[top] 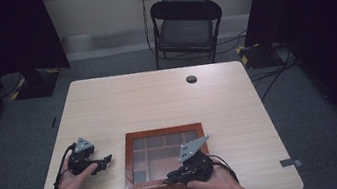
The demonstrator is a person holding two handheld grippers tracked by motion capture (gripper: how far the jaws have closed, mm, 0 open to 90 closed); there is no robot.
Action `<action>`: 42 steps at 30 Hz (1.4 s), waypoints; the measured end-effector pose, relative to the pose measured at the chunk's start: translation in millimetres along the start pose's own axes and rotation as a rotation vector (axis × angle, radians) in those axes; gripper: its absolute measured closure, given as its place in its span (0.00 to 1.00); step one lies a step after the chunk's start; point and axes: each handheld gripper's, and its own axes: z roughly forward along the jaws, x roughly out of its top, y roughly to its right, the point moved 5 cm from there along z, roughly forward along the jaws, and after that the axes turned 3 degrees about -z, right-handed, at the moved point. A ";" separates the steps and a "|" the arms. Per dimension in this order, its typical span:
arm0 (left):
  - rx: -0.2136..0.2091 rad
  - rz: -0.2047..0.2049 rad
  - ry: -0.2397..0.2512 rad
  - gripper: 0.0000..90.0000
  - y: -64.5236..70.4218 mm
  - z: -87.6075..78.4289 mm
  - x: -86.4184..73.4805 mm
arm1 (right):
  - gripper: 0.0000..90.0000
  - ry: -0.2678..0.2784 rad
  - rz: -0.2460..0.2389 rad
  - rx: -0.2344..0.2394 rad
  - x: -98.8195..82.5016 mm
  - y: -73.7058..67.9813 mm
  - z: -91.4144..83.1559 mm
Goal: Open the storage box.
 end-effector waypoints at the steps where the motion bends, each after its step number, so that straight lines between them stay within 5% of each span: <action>1: -0.008 -0.004 0.011 0.21 2.0 -1.1 1.3 | 0.92 0.006 -0.002 0.003 0.7 0.2 -0.6; 6: -0.059 0.013 0.042 0.21 10.8 -6.8 6.8 | 0.92 0.015 0.011 0.015 3.0 0.8 -3.2; 12: -0.133 -0.016 0.091 0.21 21.2 -13.6 11.6 | 0.92 0.009 -0.008 0.018 6.6 0.4 -3.6; 27: -0.202 0.015 0.134 0.21 38.9 -27.1 18.6 | 0.93 0.033 0.004 0.036 20.6 2.1 -17.0; 33: -0.250 -0.018 0.159 0.21 41.2 -29.8 20.9 | 0.92 0.054 0.010 0.039 30.2 3.3 -24.8; 42: -0.296 0.043 0.133 0.19 54.6 -28.9 21.0 | 0.93 0.050 -0.001 0.034 43.5 5.6 -33.7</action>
